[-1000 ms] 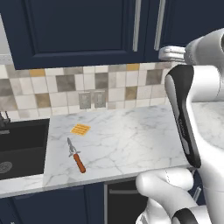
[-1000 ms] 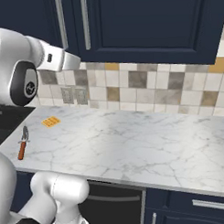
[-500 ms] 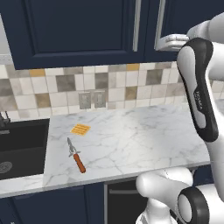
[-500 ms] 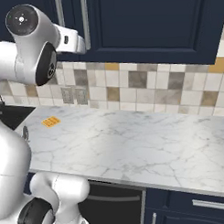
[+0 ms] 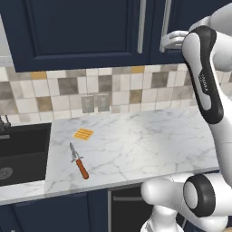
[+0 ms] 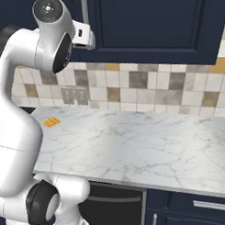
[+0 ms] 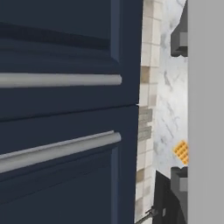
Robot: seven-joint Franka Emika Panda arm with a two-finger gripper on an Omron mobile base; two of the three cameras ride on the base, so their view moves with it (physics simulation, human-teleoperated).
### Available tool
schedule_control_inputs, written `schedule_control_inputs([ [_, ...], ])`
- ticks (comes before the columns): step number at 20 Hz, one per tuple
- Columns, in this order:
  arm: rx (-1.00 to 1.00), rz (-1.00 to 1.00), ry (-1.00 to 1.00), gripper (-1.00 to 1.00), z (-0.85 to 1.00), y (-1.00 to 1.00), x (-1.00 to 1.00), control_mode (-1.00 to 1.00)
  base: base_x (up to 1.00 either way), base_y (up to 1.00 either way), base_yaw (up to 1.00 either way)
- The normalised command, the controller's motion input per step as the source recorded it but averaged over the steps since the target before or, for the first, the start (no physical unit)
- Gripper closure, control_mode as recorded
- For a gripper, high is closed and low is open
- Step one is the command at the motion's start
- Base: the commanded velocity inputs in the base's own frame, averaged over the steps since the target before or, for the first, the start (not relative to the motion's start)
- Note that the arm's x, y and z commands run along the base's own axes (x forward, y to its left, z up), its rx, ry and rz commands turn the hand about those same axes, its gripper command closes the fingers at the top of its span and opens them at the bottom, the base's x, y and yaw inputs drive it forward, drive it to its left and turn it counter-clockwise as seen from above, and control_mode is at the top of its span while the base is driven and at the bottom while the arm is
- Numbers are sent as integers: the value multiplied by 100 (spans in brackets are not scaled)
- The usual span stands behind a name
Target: Open the cabinet. Pick the bar soap and place it next to the sink. Then close the cabinet.
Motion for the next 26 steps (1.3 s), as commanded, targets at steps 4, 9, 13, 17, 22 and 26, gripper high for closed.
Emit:
schedule_control_inputs([
  [4, 0, -7, 0, -100, -11, 0, 65, -100, 0, 0, 0],
  [9, 0, -11, 0, -100, 0, 0, 37, -100, 0, 0, 0],
  [13, 0, -16, 0, -100, 0, 0, 24, -100, 0, 0, 0],
  [17, 0, -10, 0, -100, 0, 0, 22, -100, 0, 0, 0],
  [22, 0, -1, 0, -100, 0, 0, 41, -100, 0, 0, 0],
  [26, 1, 0, 0, -100, 0, -20, 13, -100, 0, 0, 0],
])
